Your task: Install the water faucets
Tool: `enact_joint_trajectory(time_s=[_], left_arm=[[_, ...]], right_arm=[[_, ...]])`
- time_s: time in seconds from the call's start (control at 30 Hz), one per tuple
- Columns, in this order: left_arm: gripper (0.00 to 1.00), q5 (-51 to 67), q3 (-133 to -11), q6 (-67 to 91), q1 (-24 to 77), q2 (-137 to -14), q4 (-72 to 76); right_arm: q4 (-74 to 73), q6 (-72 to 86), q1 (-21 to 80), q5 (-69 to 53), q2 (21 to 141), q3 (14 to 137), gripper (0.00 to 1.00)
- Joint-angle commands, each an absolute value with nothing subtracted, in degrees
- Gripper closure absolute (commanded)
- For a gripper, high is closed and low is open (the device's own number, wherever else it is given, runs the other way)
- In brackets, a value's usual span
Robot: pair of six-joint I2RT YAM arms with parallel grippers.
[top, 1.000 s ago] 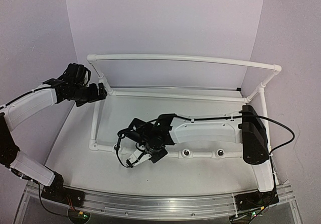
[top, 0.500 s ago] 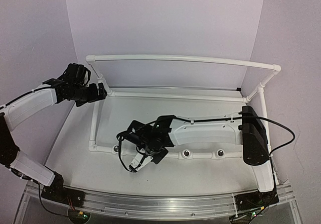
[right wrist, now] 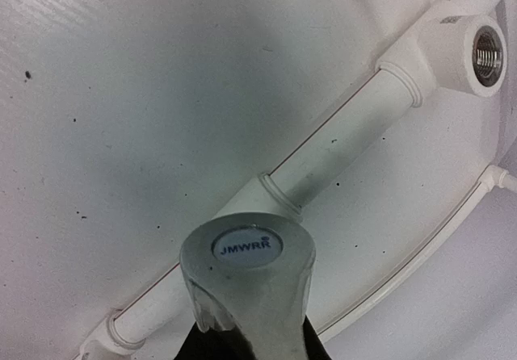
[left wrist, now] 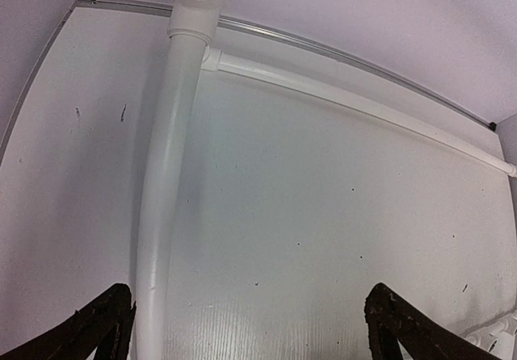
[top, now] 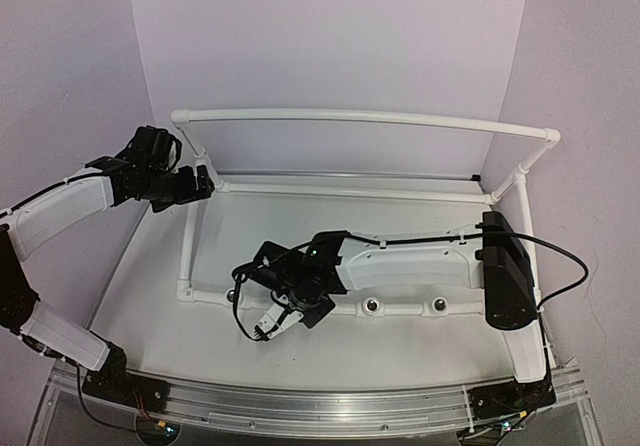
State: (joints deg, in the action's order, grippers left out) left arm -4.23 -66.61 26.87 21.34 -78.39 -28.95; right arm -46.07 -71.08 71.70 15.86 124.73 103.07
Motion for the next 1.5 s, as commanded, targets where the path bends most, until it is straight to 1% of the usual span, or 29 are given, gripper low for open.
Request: enact_joint_trajectory(time_s=[0.0, 0.33, 0.7, 0.93, 1.07, 1.2, 1.3, 1.47], left_arm=[[0.0, -4.66, -66.81, 26.39, 21.62, -76.37, -27.93], [0.0, -4.92, -66.55, 27.32, 21.75, -75.47, -28.12], [0.0, -5.6, -66.36, 27.86, 21.71, -75.0, -28.31], [0.0, -6.32, -66.28, 28.27, 21.71, -74.84, -28.44], [0.0, -6.72, -66.36, 28.64, 21.76, -74.79, -28.64], [0.0, -6.74, -66.36, 28.85, 21.73, -74.86, -28.79], [0.0, -6.61, -66.36, 29.0, 21.77, -75.02, -28.66], [0.0, -6.41, -66.53, 29.12, 21.78, -75.06, -28.66]], right_arm=[[-46.52, -57.3, 72.15, 14.6, 124.16, 102.68, 1.0], [-40.94, -38.1, 70.61, 12.53, 121.27, 97.52, 1.0], [-30.06, -26.32, 69.43, 11.21, 114.69, 86.64, 1.0], [-30.03, -18.11, 69.43, 9.13, 115.02, 88.06, 1.0], [-31.78, -13.44, 69.43, 10.21, 116.27, 89.72, 1.0], [-35.31, -10.06, 69.43, 8.76, 117.58, 91.36, 1.0], [-36.01, -9.37, 69.51, 8.22, 117.6, 91.49, 0.97], [-36.1, -9.57, 69.53, 7.19, 117.2, 91.46, 0.85]])
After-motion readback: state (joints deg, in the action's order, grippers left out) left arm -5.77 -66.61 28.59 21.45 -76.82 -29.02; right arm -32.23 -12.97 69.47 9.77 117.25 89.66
